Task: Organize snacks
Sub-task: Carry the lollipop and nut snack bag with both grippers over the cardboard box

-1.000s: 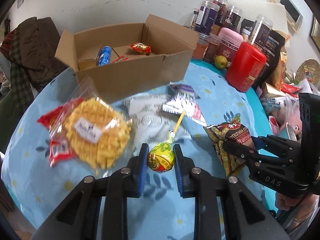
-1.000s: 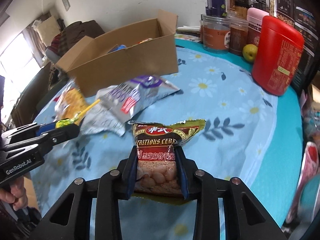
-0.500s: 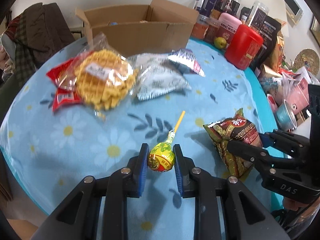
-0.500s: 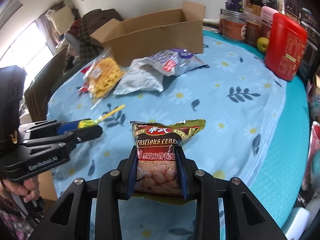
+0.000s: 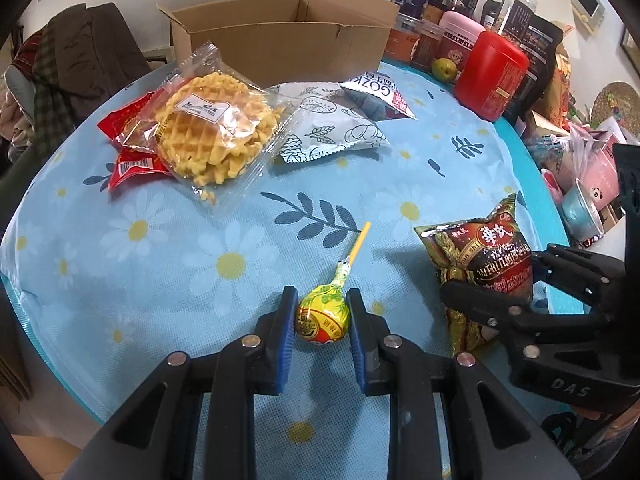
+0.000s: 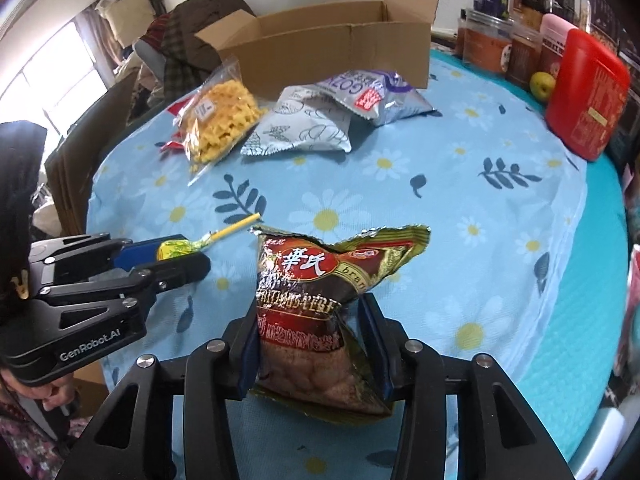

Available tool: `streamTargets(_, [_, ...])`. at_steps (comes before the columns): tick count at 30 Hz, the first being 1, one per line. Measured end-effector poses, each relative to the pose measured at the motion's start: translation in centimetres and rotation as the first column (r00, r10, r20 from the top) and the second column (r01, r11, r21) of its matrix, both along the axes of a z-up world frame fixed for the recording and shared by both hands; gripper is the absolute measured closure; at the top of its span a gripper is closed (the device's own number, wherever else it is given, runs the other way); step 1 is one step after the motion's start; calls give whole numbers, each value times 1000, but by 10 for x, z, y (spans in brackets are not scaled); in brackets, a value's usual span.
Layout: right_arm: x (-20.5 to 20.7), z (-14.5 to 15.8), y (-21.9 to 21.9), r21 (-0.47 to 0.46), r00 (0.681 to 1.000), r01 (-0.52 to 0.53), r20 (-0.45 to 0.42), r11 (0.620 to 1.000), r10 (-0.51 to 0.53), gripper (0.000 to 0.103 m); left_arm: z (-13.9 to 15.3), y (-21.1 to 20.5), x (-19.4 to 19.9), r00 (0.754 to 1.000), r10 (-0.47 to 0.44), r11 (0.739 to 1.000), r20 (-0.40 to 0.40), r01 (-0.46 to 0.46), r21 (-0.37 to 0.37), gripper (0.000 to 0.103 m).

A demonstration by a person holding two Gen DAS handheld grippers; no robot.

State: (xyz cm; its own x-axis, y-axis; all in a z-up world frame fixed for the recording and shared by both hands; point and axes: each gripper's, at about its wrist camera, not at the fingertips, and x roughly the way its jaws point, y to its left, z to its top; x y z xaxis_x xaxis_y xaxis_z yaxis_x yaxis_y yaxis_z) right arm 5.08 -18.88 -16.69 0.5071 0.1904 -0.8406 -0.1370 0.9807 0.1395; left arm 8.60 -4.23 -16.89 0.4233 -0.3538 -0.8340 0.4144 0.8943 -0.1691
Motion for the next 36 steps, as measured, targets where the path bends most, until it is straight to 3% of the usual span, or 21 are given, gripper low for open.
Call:
streamTargets(5, [-1,2,2,3,1000,-8,16,1000,7,65,1,2,2,1000,4,1000,0,-4,-14,79])
streamTargets(17, [-4,22,10,86,997,-57,54,995,53,66,27,15,2,999,18,997,40,-15,-75,79])
streamTargets(36, [23,110,26,44,958,-162,246,986,146,66,102,22,22,974,43,987,220,-7,-161,79])
